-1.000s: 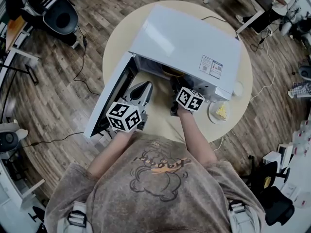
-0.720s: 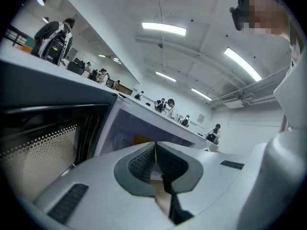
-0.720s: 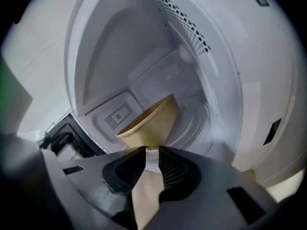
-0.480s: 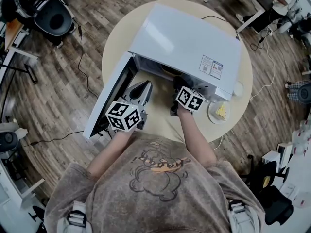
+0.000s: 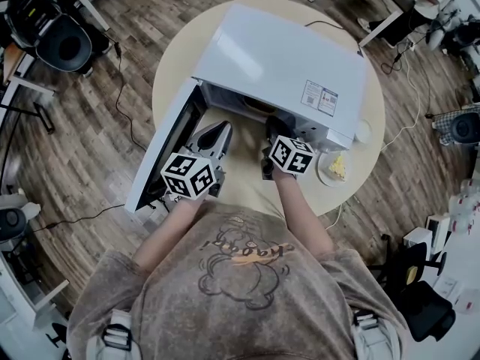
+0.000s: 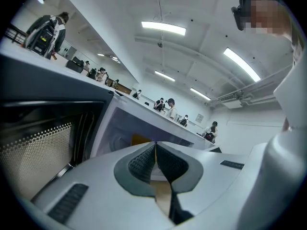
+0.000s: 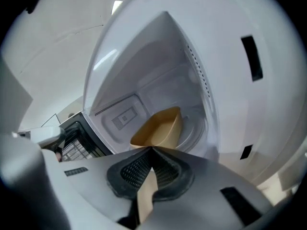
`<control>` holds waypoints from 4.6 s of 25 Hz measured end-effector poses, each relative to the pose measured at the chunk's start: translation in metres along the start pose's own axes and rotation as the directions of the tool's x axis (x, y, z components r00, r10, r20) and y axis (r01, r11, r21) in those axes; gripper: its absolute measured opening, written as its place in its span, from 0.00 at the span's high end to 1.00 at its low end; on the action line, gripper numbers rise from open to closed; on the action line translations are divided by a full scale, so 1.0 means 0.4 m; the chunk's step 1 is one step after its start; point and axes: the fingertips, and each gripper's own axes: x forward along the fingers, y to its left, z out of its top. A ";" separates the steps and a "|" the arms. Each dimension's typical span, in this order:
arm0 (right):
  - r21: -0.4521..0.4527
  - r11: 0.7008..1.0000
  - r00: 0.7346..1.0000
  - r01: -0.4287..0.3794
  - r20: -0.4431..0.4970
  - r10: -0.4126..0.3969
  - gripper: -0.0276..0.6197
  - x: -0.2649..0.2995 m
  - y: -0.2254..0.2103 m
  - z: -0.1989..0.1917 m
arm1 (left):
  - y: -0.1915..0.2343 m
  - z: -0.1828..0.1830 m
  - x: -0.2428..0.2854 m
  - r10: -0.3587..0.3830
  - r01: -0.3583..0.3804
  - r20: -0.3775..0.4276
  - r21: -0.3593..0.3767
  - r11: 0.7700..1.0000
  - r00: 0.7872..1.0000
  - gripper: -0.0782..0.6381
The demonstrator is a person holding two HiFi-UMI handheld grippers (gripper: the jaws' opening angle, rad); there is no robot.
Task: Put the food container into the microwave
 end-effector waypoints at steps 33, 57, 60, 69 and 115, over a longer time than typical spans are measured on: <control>-0.326 0.945 0.991 -0.025 0.120 0.068 0.96 -0.485 -0.006 0.039 | -0.120 -0.043 -0.135 0.093 -0.096 0.037 0.076 0.992 0.995 0.84; -0.311 0.941 0.973 0.134 0.223 -0.065 0.96 -0.669 0.229 -0.137 | -0.113 -0.102 -0.409 -0.061 0.062 -0.007 0.086 0.994 0.998 0.84; -0.311 0.938 0.970 0.151 0.230 -0.079 0.96 -0.694 0.231 -0.146 | -0.127 -0.108 -0.427 -0.073 0.073 -0.007 0.101 0.992 0.997 0.84; -0.335 0.924 0.959 0.183 0.267 -0.093 0.96 -0.761 0.210 -0.161 | -0.162 -0.128 -0.451 -0.054 0.048 0.021 0.202 0.978 0.998 0.84; -0.340 0.926 0.957 0.163 0.283 -0.065 0.96 -0.752 0.100 -0.156 | -0.211 -0.166 -0.396 0.002 -0.024 0.081 0.271 0.962 0.997 0.84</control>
